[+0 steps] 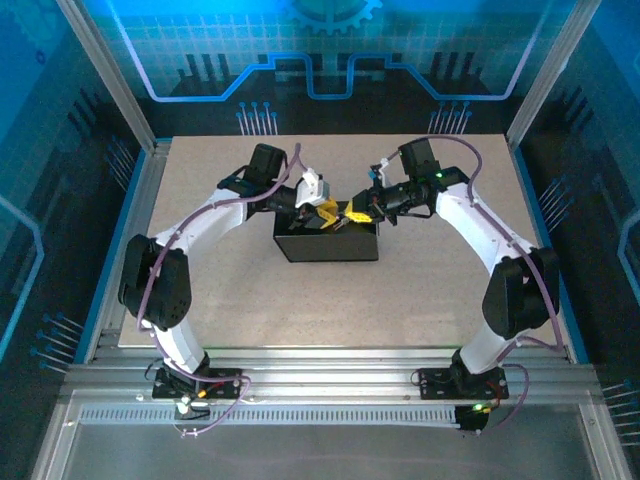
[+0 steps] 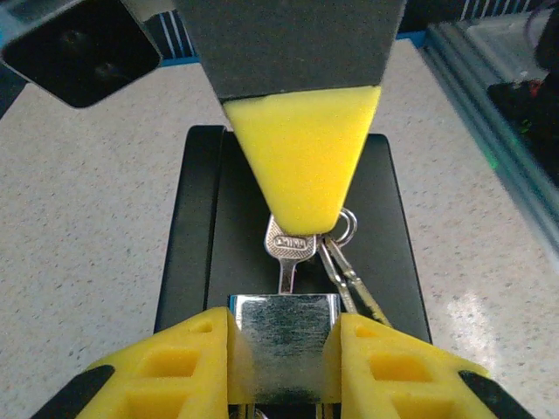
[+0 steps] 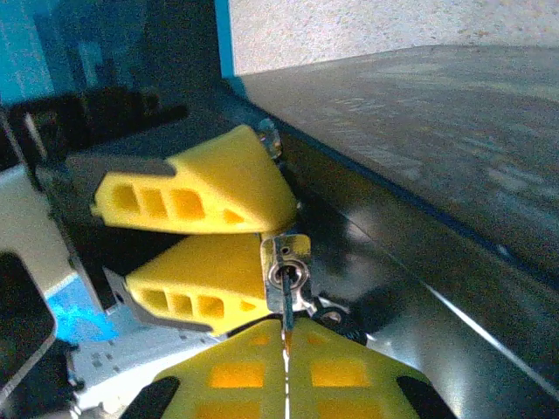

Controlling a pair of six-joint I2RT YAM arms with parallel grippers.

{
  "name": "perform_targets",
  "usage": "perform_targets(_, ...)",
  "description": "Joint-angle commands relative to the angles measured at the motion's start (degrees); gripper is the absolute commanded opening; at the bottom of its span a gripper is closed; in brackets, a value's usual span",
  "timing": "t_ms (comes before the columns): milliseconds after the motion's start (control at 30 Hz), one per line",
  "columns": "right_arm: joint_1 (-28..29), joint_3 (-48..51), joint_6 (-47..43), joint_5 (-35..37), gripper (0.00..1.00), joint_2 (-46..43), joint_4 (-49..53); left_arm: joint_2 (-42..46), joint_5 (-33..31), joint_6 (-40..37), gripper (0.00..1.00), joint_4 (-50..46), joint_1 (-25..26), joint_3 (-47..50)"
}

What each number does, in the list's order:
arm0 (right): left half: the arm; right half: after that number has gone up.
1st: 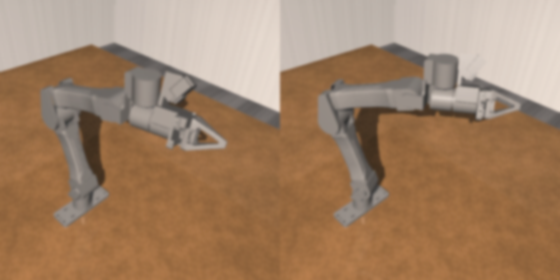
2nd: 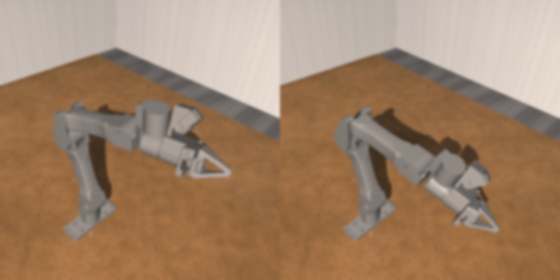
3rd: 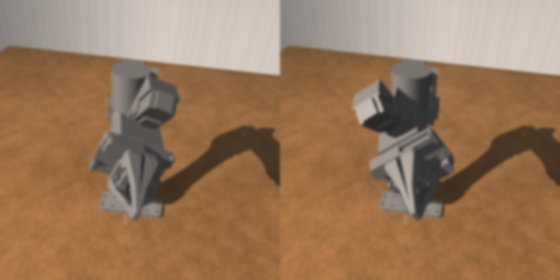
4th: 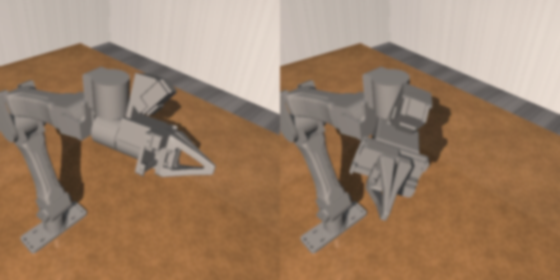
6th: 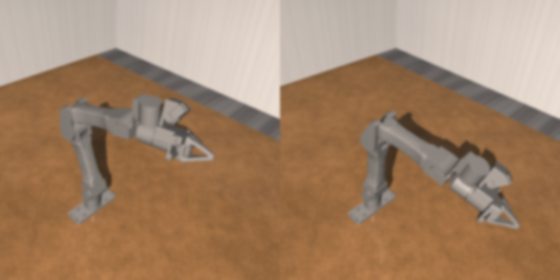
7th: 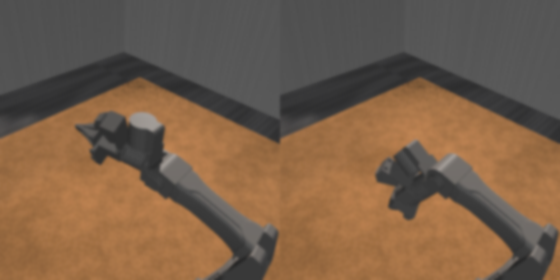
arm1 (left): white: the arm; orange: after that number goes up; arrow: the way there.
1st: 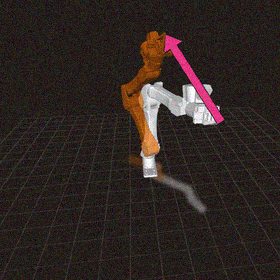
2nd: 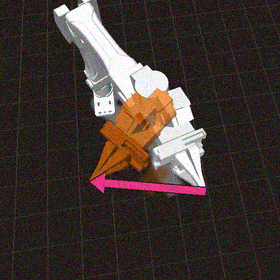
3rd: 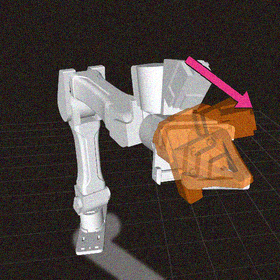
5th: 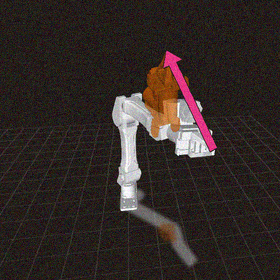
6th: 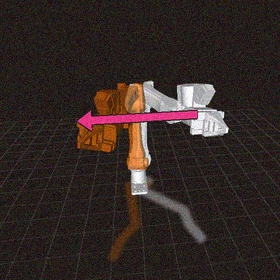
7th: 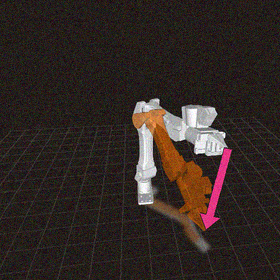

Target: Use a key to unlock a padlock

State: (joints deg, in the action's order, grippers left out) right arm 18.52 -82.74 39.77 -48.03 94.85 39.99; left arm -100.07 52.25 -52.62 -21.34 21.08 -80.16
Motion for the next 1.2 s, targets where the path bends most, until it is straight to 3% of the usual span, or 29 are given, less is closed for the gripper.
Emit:
perform_targets(0, 5.9, -0.2, -14.0, -10.8, 0.06, -0.3, 4.9, -1.1, 5.7, -1.5, 0.00, 0.4, 1.5, -3.3)
perform_targets(167, 5.5, 0.4, -16.0, -10.0, 0.07, 1.2, 6.1, -1.0, 7.0, -1.0, 0.00, 0.1, 0.9, -3.1)
perform_targets(367, 4.0, 0.8, -16.8, -9.8, 0.23, -1.7, 5.9, -1.0, 5.4, 0.4, 0.00, 1.9, -0.2, -2.0)
perform_targets(767, -4.9, 4.9, -20.4, -7.9, 0.25, -5.0, 8.6, -2.3, 2.3, -1.3, 0.00, -0.5, -0.9, -2.6)
perform_targets(1167, -2.2, -0.9, -21.6, -2.6, 0.27, 2.2, 7.2, -2.0, 2.4, -2.0, 0.00, -2.2, -0.9, -3.7)
